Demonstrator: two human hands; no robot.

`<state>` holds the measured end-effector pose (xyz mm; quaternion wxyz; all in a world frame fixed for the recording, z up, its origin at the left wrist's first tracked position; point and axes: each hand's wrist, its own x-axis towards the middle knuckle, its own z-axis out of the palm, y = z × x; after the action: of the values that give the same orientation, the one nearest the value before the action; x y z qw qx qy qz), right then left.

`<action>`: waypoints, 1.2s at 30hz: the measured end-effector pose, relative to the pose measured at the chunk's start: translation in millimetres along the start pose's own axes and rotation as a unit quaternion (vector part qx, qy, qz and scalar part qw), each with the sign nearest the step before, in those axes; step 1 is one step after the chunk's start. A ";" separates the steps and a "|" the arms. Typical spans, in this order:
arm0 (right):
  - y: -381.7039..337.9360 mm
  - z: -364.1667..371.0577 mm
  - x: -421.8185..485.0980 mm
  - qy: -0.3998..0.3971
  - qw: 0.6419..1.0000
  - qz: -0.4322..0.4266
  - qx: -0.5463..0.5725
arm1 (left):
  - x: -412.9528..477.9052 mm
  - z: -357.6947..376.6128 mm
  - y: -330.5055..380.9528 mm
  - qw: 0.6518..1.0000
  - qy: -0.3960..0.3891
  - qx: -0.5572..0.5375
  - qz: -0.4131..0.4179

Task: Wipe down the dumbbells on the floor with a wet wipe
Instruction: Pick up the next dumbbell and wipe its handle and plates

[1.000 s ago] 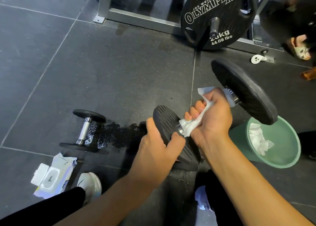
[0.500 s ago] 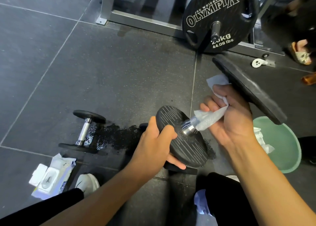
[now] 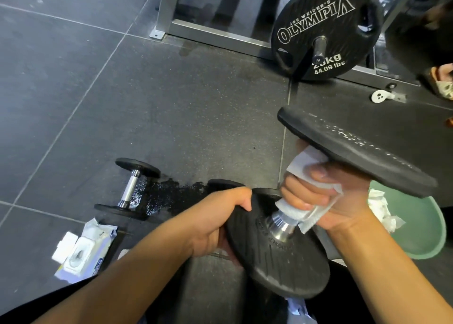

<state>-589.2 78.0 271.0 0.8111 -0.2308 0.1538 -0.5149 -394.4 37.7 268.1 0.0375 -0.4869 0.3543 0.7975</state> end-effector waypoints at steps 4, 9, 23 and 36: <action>0.9 8.4 9.4 0.123 0.984 -0.037 -0.120 | 5.9 5.4 -2.1 0.993 0.066 -0.076 0.057; 1.2 22.9 20.4 0.409 0.895 -0.138 -0.112 | -9.8 21.8 2.1 0.980 0.166 -0.023 0.107; 2.7 -0.2 31.3 0.439 0.882 -0.150 -0.078 | 1.0 12.6 2.2 0.975 0.162 0.079 0.129; 11.8 2.9 16.5 0.069 0.996 -0.040 -0.026 | -14.0 -32.1 20.6 1.000 0.005 0.019 0.003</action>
<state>-571.8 68.0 267.0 0.7710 -0.2216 0.2131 -0.5577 -371.4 7.1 281.4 0.0425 -0.4890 0.3711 0.7883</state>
